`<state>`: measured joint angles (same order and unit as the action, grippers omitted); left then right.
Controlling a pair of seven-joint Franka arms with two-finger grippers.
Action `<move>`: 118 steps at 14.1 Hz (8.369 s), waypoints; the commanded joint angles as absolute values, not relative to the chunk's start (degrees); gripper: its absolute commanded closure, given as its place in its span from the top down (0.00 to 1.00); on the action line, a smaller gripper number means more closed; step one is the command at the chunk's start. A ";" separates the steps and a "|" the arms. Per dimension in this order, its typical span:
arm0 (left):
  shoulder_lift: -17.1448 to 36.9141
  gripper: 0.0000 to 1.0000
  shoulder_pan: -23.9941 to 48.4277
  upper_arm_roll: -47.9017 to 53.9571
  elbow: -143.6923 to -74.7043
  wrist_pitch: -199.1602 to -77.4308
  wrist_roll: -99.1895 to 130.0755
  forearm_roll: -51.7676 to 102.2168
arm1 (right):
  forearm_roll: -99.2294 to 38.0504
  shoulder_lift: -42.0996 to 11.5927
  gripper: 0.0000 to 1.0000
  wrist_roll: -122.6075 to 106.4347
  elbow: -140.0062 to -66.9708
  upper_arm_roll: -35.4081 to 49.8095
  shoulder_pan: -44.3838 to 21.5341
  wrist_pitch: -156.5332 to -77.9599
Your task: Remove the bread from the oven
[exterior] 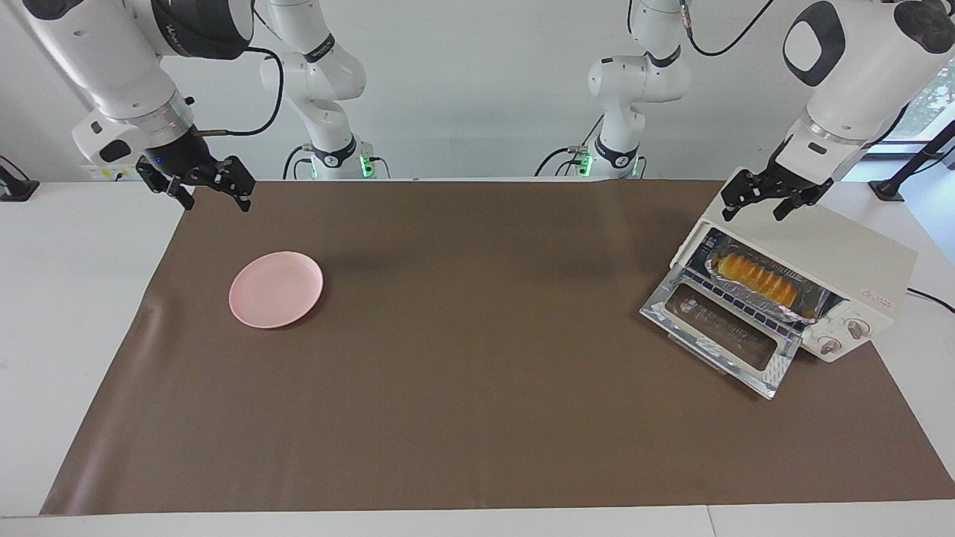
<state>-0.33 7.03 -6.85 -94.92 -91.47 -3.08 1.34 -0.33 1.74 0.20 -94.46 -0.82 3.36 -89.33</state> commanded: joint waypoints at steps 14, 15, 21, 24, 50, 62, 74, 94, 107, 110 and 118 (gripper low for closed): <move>0.44 1.00 6.15 -6.42 -93.87 -91.93 -3.08 2.29 | 0.62 2.02 1.00 -0.79 -94.66 -0.09 4.13 -88.51; 0.44 1.00 6.15 -6.42 -93.87 -91.85 -3.08 2.29 | 0.62 2.02 1.00 -0.88 -94.66 -0.09 4.13 -88.51; 0.44 1.00 6.15 -6.42 -93.95 -91.93 -3.08 2.20 | 0.62 2.02 1.00 -0.88 -94.66 -0.09 4.22 -88.51; 0.35 1.00 6.24 -6.42 -94.13 -91.85 -3.34 1.94 | 0.62 2.02 1.00 -0.88 -94.66 -0.09 4.13 -88.51; 14.38 1.00 7.47 -6.77 -75.10 -81.76 6.58 1.58 | 0.62 2.11 1.00 -0.88 -94.83 -0.09 4.48 -89.38; 25.05 1.00 10.46 -6.94 -71.26 -86.38 32.04 -5.52 | -0.09 2.90 1.00 -10.70 -97.12 0.44 3.87 -92.37; 24.35 1.00 11.69 -7.82 -88.06 -100.02 52.99 -14.76 | -0.26 4.04 1.00 -13.54 -100.28 0.62 3.26 -94.13; 24.17 1.00 11.07 -7.82 -88.95 -99.23 54.40 -16.79 | -1.23 4.04 1.00 -13.62 -100.72 0.53 2.55 -95.19; 23.47 1.00 9.58 -7.82 -91.31 -98.52 54.49 -17.05 | -1.23 4.04 1.00 -14.59 -100.72 0.53 2.55 -95.27; 21.98 1.00 8.79 -7.91 -95.97 -102.73 54.67 -17.05 | -1.23 4.04 1.00 -14.59 -100.81 0.53 2.64 -95.27; 21.80 0.75 8.96 -7.82 -96.68 -104.59 56.25 -17.05 | -1.32 4.13 1.00 -14.41 -100.81 0.53 2.55 -95.10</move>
<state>24.07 9.07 -8.16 -93.53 -102.73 54.97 -15.82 -0.59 2.53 -12.82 -98.83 0.27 1.98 -93.60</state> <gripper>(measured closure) 0.163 0.000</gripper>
